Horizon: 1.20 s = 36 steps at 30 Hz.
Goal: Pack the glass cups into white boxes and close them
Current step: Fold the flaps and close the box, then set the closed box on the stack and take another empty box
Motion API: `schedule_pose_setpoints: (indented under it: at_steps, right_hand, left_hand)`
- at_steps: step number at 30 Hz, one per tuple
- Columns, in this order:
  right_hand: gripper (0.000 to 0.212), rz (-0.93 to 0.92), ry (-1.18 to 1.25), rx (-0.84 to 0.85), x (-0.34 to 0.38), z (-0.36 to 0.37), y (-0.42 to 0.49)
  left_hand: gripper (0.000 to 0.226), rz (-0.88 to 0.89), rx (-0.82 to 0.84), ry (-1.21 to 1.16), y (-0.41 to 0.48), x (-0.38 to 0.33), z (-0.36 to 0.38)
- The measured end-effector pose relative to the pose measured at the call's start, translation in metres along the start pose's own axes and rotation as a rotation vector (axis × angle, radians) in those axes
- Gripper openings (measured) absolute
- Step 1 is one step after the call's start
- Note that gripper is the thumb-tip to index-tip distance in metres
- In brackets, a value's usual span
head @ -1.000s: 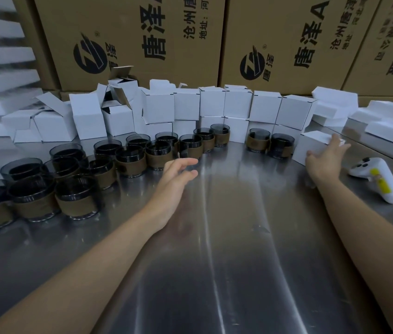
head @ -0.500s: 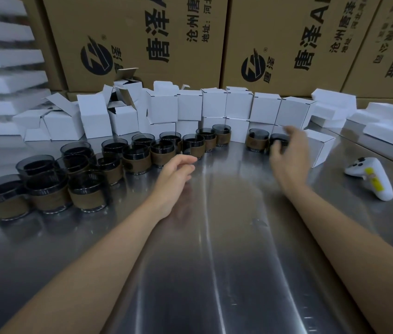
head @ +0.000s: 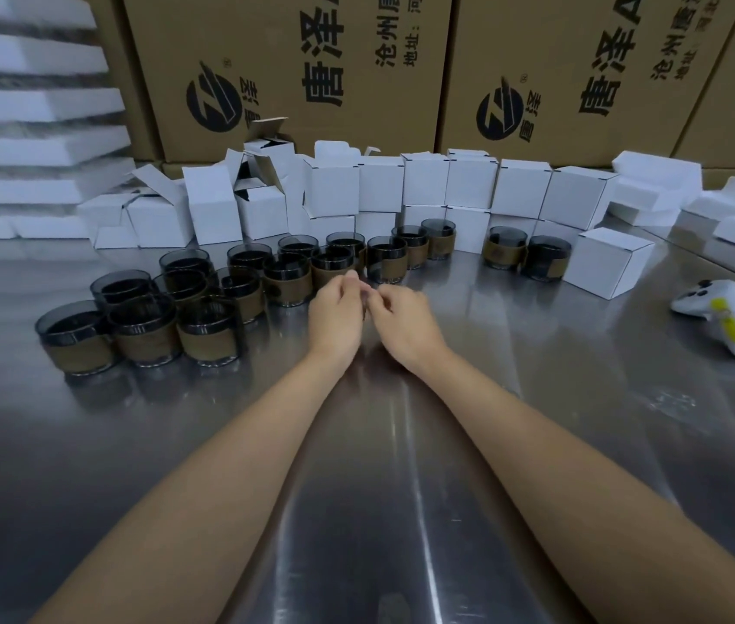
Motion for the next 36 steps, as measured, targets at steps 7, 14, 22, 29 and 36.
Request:
schedule_pose_setpoints:
  at_steps: [7,14,22,29,36]
  right_hand:
    - [0.033,0.131,-0.335,0.05,0.004,0.008,0.009]
    - [0.012,0.202,-0.598,0.032,0.008,0.018,0.027]
    - [0.024,0.109,-0.708,0.09,0.01,0.034,0.058]
    - [0.023,0.033,-0.582,0.103,0.009,0.035,0.063]
    - [0.024,-0.015,-0.576,0.113,0.009,0.036,0.064]
  left_hand:
    - [0.035,0.001,-0.034,0.166,0.006,0.003,0.003]
    - [0.038,0.214,-0.064,0.734,0.021,-0.022,-0.011]
    - [0.027,-0.029,-0.279,0.649,0.152,-0.055,-0.085]
    - [0.054,-0.361,-0.442,0.752,0.212,-0.002,-0.136]
    - [0.099,-0.411,-0.524,0.712,0.252,0.019,-0.161]
Point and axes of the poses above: each hand's wrist, its own y-axis towards the middle knuckle, its own z-axis out of the palm, x = y × z, the point moved 3 cm from there along y, towards the middle knuckle, and after that the axes turned 13 degrees about x, right-handed, at the moved point
